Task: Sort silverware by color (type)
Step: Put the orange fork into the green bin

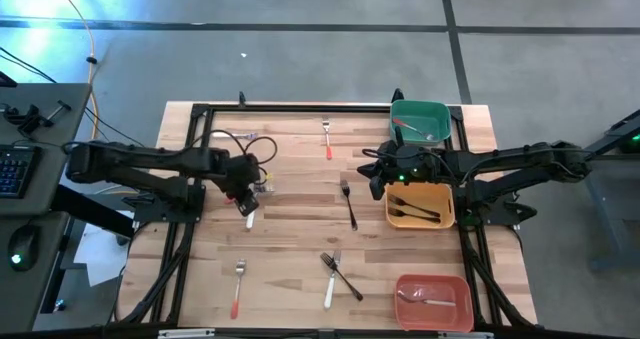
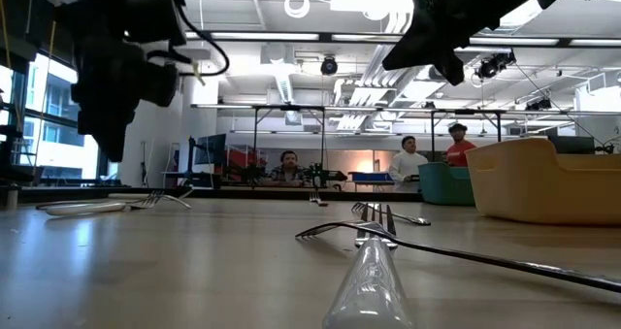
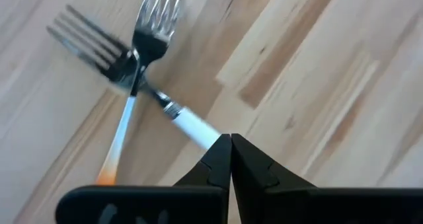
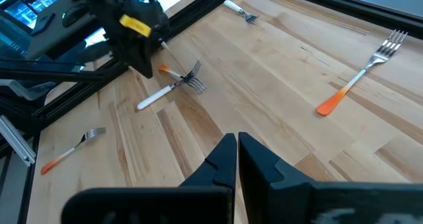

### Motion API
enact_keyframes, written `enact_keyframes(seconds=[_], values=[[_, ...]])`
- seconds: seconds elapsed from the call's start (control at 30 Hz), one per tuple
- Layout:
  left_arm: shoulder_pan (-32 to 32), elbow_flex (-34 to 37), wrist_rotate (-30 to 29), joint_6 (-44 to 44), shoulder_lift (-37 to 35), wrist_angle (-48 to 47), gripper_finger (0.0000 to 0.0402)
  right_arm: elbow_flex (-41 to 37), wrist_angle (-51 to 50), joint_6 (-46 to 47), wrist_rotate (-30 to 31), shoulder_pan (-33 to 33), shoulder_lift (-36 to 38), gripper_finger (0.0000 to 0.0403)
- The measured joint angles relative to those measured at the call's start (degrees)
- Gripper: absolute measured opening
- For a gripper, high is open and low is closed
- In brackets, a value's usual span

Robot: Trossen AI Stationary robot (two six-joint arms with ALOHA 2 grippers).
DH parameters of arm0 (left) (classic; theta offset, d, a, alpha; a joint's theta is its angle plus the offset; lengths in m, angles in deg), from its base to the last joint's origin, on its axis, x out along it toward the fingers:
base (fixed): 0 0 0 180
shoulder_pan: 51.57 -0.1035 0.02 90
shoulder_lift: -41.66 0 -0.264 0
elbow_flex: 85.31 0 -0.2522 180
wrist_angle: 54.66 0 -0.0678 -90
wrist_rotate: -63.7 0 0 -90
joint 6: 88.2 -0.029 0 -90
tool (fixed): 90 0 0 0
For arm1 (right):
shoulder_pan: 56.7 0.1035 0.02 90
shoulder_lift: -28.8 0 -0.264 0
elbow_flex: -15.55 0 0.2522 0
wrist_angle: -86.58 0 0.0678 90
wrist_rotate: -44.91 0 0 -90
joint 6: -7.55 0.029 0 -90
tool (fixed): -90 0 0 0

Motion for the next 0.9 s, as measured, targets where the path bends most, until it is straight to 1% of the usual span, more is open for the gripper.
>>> enact_keyframes(seconds=[0.17,0.33,0.47,0.9], values=[[0.0,-0.87,0.43,1.8,-2.29,2.71,0.0,0.0,0.01,0.02,0.0,0.0,0.0,0.0],[-0.59,-0.93,4.62,4.1,-2.69,7.74,0.0,0.0,-0.02,0.02,0.0,0.0,-0.01,0.0],[-0.76,-0.93,6.16,5.18,-2.69,11.66,0.0,0.0,0.01,0.0,0.0,0.0,-0.02,0.0],[-0.76,-0.93,7.84,8.64,-2.69,22.32,0.0,0.02,0.01,-0.09,0.0,0.0,-0.02,0.0]])
